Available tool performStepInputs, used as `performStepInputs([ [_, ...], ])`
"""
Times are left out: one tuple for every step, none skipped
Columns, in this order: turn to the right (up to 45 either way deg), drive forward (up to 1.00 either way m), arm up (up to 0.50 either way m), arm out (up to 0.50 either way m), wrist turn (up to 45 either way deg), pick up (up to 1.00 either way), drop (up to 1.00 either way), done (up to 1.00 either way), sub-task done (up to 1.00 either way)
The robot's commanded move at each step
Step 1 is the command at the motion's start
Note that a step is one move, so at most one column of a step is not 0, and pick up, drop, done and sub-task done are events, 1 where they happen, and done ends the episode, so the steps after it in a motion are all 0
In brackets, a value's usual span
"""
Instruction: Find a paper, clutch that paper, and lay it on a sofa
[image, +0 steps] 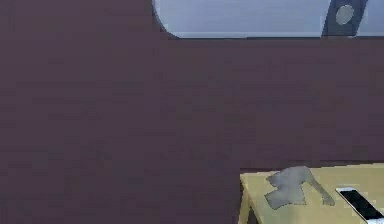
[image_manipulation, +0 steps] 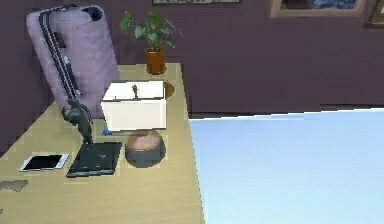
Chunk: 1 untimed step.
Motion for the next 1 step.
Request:
performStepInputs([
  [-42.0,0.00,0.00,0.00,0.0,0.00,0.00,0.00,0.00],
])
